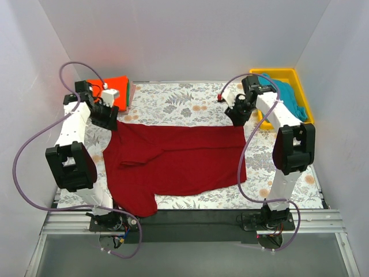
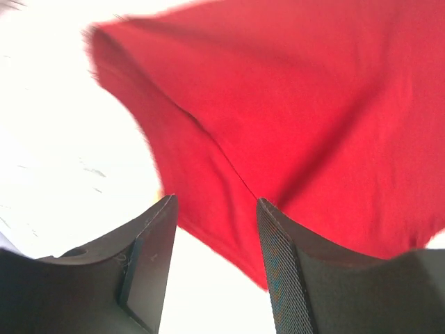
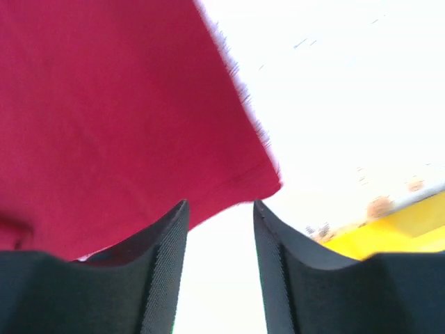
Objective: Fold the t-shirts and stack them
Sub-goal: Fold the tshirt
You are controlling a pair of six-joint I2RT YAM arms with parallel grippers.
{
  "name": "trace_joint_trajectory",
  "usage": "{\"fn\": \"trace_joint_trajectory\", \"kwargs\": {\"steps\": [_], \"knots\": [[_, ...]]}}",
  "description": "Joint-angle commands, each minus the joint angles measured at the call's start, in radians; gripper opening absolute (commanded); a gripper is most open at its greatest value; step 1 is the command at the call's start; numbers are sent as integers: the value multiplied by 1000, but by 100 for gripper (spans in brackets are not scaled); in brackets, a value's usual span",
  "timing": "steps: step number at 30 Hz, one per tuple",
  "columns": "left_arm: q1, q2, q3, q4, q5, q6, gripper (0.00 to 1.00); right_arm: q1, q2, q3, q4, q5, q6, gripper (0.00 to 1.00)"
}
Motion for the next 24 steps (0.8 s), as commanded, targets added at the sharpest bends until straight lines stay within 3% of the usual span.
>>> {"fn": "trace_joint_trajectory", "kwargs": {"steps": [1,4,7,15,19,20,24], "knots": [[66,89,53,145,140,-148,47,-3,85,115,-35,-88,168,46],[71,164,59,326,145,-270,45,-3,195,183,-21,-99,234,35],[71,239,87,385,122,-378,43,-3,249,203,21,-87,270,31],[74,351,76,492,109,-487,41,-4,309,166,95,-39,302,29],[72,387,53,549,47,-526,16,-3,329,139,144,28,311,29],[75,394,50,579,9,-532,5,-3,338,133,164,60,311,29],[117,445,93,603,14,-555,0,-4,372,158,198,117,316,28]]}}
